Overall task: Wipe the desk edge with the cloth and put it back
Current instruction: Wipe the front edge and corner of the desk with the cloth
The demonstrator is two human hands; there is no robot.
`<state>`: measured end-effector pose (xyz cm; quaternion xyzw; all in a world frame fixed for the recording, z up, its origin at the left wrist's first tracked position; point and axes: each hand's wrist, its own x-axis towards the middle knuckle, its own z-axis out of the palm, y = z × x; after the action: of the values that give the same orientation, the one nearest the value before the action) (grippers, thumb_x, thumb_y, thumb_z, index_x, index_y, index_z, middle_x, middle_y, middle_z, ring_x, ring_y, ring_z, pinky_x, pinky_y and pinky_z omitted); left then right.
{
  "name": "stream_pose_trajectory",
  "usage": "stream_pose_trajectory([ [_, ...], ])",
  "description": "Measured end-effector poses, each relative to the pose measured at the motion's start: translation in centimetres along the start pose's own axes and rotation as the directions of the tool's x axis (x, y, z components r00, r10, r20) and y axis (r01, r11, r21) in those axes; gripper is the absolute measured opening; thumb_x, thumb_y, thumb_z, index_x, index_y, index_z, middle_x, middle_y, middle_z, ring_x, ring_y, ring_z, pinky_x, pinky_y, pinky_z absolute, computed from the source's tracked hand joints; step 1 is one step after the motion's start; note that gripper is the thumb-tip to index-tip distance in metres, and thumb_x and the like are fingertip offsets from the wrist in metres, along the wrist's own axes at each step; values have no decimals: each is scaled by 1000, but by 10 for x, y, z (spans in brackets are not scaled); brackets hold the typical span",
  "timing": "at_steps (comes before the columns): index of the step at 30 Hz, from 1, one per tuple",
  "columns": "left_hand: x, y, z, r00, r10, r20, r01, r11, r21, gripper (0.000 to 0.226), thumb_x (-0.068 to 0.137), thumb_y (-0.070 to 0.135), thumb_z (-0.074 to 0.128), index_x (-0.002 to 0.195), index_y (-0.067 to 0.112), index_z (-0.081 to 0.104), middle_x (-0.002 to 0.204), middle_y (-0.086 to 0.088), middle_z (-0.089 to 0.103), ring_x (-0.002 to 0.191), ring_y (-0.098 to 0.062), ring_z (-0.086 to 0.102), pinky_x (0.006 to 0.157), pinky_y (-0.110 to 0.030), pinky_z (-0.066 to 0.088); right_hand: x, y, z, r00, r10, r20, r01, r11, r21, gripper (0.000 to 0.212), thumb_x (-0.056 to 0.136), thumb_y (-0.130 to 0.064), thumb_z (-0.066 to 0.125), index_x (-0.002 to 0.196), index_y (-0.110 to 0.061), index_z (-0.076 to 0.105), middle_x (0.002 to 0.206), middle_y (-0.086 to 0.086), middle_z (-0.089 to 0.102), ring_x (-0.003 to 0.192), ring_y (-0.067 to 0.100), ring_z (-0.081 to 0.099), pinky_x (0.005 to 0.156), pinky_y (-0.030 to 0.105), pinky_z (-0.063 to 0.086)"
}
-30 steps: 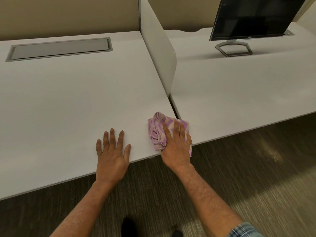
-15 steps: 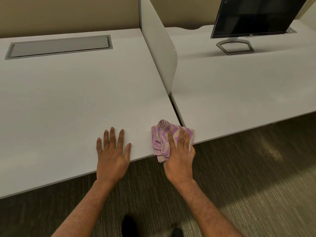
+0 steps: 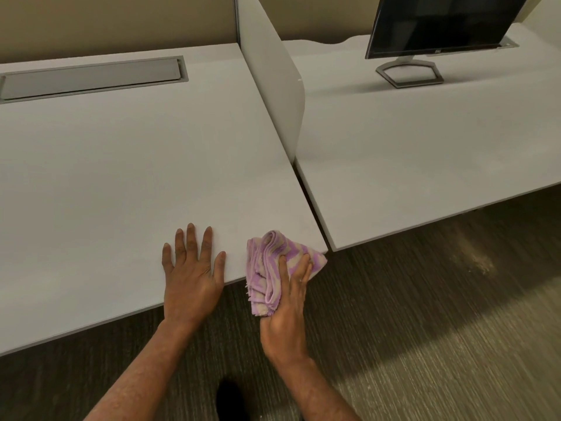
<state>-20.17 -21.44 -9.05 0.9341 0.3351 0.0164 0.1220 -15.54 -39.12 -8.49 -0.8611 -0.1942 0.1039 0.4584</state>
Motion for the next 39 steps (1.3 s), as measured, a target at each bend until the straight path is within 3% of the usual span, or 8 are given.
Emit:
stream_pose_trajectory([
  [6, 0, -1, 1, 1000, 5, -6, -5, 1000, 7, 69, 103, 56, 11, 164, 24, 7, 174, -10, -1, 160, -26, -7, 129, -53, -2, -14, 2, 0, 999, -15, 28, 11, 991, 131, 68, 101, -45, 45, 161, -30, 16, 171, -1, -12, 157, 17, -17, 126, 56, 13],
  [11, -1, 0, 1, 1000, 8, -15, -8, 1000, 2, 70, 102, 56, 11, 164, 24, 9, 174, -10, -1, 160, -26, -7, 129, -52, -3, -24, -7, 3, 995, 101, 11, -101, 966, 237, 73, 94, -70, 38, 150, -62, -8, 170, -10, -18, 158, 14, -5, 127, 47, 21],
  [14, -2, 0, 1, 1000, 5, -13, -5, 1000, 3, 70, 102, 56, 10, 164, 23, 9, 174, -10, -1, 160, -26, -7, 129, -52, -3, -23, -14, -1, 986, 159, -38, -141, 943, 300, 70, 100, -48, 45, 142, -73, -5, 170, -19, -4, 157, 10, 10, 124, 37, 29],
  [16, -1, 0, 2, 1000, 0, -13, 0, 1000, 13, 70, 102, 56, 9, 164, 23, 8, 174, -10, -1, 161, -26, -6, 129, -52, -2, -21, -18, -10, 970, 195, -145, -139, 935, 325, 63, 101, -53, 42, 147, -67, 1, 169, -21, 7, 156, 10, 16, 123, 42, 33],
  [21, 0, 0, 3, 1000, 7, -6, -7, 1000, 1, 70, 102, 57, 8, 164, 24, 6, 174, -9, -3, 160, -25, -8, 129, -53, -2, 10, -22, -44, 920, -83, -384, 90, 996, 0, 62, 103, -41, 43, 158, -15, 29, 170, 10, 16, 158, 27, 6, 124, 60, 21],
  [24, -1, -1, 2, 1000, 12, -7, -12, 1000, -10, 70, 102, 57, 8, 164, 24, 6, 174, -9, -5, 160, -25, -9, 129, -53, -4, 45, -12, -50, 958, -165, -233, 113, 969, -222, 65, 97, -24, 55, 157, -18, 32, 168, 15, 19, 158, 31, 5, 125, 61, 12],
  [28, -1, -1, 3, 1000, 13, -10, -13, 1000, -8, 71, 102, 58, 8, 164, 24, 6, 174, -8, -5, 160, -25, -10, 129, -52, -4, 69, -6, -43, 991, -28, 132, 85, 886, -456, 88, 90, -14, 64, 160, -29, 13, 171, 11, 4, 158, 30, -7, 126, 57, 0],
  [39, -1, 0, 1, 1000, 6, 4, -6, 1000, 2, 71, 101, 58, 6, 164, 25, 4, 174, -8, -6, 160, -24, -12, 129, -52, -4, 116, -26, -55, 988, 156, 16, -104, 730, -675, 79, 90, -40, 59, 157, -22, 21, 146, 20, 45, 134, 37, 38, 115, 55, 26],
])
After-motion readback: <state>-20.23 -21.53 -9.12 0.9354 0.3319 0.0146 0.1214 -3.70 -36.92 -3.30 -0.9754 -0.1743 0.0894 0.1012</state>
